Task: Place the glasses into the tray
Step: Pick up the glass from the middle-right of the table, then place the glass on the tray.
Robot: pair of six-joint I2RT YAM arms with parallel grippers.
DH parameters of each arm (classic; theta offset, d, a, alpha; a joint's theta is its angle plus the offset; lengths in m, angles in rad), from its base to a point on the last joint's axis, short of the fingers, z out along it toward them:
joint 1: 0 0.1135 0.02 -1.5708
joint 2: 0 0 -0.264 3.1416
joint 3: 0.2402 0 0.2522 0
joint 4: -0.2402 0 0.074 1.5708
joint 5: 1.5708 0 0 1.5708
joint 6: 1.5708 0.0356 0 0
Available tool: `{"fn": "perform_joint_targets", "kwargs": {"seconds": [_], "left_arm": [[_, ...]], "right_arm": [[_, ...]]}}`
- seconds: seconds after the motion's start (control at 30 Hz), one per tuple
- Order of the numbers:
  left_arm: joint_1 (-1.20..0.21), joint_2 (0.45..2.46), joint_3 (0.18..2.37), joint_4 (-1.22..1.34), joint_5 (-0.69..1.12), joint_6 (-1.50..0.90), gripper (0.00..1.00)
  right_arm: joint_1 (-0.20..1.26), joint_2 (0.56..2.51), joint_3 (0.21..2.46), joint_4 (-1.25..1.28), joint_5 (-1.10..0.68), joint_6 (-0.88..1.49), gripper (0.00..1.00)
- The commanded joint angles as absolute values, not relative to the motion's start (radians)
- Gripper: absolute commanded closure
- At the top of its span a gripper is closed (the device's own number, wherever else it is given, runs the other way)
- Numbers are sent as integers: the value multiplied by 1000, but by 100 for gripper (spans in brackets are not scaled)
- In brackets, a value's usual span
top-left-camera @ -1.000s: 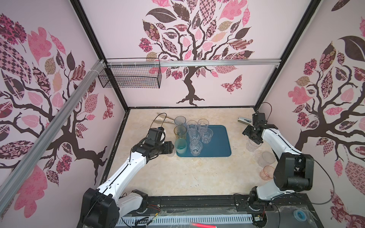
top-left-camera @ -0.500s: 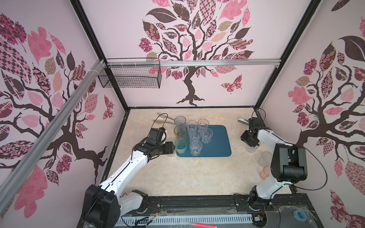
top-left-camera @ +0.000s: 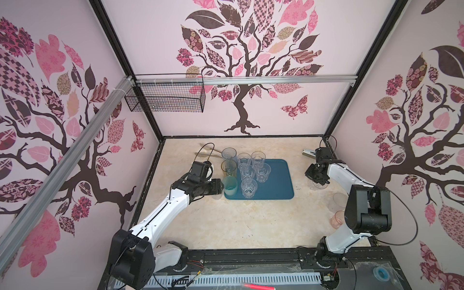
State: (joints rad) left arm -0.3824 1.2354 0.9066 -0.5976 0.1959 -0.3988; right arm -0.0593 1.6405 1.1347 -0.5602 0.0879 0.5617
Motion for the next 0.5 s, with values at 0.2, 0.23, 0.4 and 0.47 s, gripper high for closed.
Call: {"fn": "perform_joint_targets", "kwargs": {"seconds": [0.2, 0.23, 0.4, 0.47], "left_arm": [[-387, 1257, 967, -572, 186, -424, 35], [-386, 1261, 968, -570, 186, -428, 36], [-387, 1271, 987, -563, 189, -438, 36], [-388, 1280, 991, -558, 187, -439, 36]], "right_arm": [[240, 1518, 1239, -773, 142, 510, 96], [283, 1508, 1221, -781, 146, 514, 96], [476, 1489, 1184, -822, 144, 544, 97], [560, 1519, 1190, -827, 121, 554, 96]]}}
